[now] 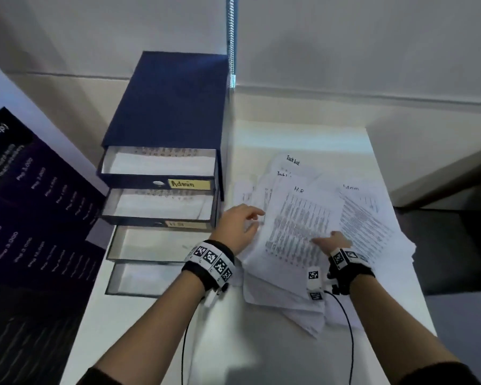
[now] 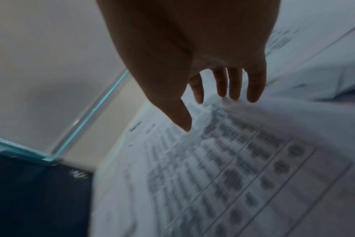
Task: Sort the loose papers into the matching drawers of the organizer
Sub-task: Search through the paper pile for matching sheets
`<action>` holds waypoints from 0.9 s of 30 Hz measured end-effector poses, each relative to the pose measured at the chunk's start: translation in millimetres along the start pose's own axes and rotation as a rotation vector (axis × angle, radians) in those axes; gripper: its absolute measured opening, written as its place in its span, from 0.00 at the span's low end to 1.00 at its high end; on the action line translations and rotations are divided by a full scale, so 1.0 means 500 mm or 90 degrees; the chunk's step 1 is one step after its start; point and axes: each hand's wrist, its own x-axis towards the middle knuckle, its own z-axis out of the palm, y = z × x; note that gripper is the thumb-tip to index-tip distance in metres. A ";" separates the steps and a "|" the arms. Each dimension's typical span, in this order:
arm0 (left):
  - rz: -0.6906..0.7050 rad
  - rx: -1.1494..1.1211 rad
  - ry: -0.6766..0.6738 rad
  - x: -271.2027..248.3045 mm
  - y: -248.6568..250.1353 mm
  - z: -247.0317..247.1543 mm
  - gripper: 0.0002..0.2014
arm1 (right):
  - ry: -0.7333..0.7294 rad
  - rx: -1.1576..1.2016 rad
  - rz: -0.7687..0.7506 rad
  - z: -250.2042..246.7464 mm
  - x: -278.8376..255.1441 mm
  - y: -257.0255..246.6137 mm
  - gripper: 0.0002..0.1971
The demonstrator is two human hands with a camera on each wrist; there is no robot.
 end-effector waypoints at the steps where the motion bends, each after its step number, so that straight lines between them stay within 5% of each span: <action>1: -0.053 -0.007 -0.044 0.023 0.000 0.032 0.16 | 0.006 -0.034 0.020 -0.007 0.010 0.013 0.46; 6: -0.282 0.011 -0.152 0.112 -0.036 0.168 0.17 | 0.029 0.077 -0.068 -0.001 0.055 0.040 0.44; 12: -0.390 0.008 -0.044 0.153 -0.061 0.241 0.24 | 0.090 0.074 -0.208 0.026 0.047 0.063 0.29; 15: -0.403 0.061 0.017 0.158 -0.065 0.251 0.24 | -0.013 0.157 -0.239 0.016 0.063 0.105 0.16; 19: -0.351 0.058 0.020 0.150 -0.067 0.248 0.25 | -0.212 0.302 -0.222 -0.026 0.077 0.181 0.16; 24: -0.332 -0.014 0.002 0.138 -0.060 0.272 0.16 | -0.297 0.333 -0.169 -0.057 0.095 0.234 0.10; 27: -0.352 -0.146 -0.034 0.134 -0.051 0.281 0.19 | -0.339 0.366 -0.139 -0.058 0.091 0.237 0.12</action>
